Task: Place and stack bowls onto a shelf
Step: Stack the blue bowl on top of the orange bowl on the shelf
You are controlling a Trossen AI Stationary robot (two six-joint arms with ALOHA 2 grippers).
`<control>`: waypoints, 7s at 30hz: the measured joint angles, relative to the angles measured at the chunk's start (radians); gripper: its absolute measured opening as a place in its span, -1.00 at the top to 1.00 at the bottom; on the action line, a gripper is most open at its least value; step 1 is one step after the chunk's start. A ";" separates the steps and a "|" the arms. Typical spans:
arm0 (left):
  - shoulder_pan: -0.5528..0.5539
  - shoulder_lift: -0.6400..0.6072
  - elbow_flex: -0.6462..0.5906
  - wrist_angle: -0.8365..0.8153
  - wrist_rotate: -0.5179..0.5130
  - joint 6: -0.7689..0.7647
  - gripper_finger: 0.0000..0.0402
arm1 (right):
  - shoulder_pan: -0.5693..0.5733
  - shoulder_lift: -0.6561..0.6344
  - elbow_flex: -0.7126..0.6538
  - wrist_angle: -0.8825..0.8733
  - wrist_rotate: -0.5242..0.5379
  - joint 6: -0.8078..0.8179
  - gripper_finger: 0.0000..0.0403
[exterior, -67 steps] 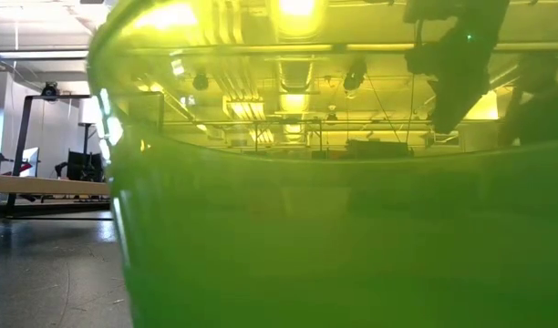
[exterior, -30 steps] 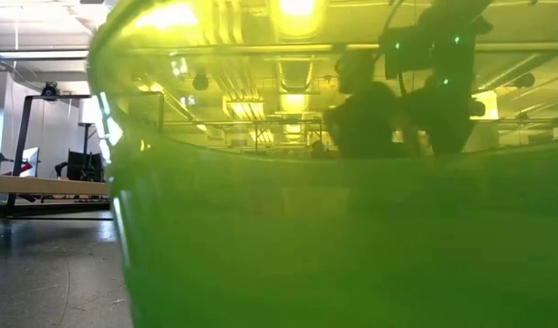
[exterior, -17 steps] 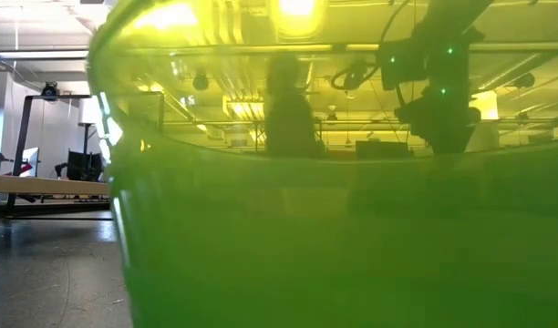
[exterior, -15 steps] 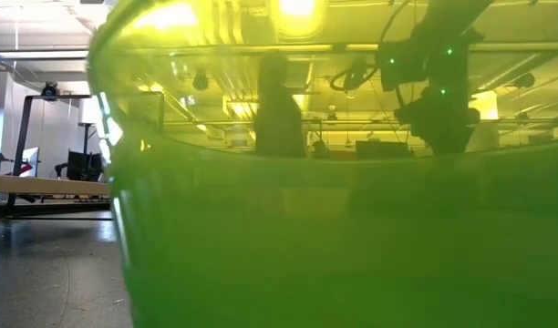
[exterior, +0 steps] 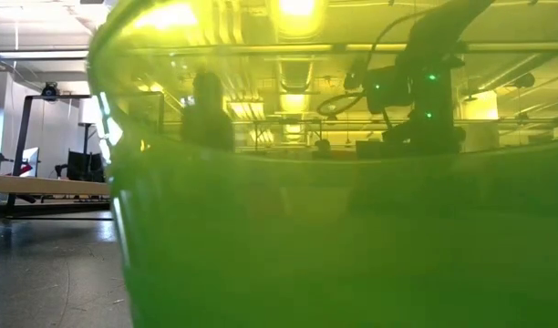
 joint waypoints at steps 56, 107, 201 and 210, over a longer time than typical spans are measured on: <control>0.089 0.000 -0.170 0.791 -0.139 1.209 0.27 | 0.459 -0.423 0.000 0.303 -1.013 -0.114 0.96; 0.508 0.130 -0.474 1.750 0.705 1.910 0.27 | 0.695 0.099 0.661 0.002 -1.167 -0.781 0.96; 0.894 0.261 -0.280 1.698 1.176 1.449 0.98 | 0.649 0.089 0.998 -0.664 -0.184 -0.359 -0.15; 0.891 0.334 -0.138 1.506 1.173 1.513 1.00 | 0.651 0.088 0.966 -0.656 -0.218 -0.362 -0.33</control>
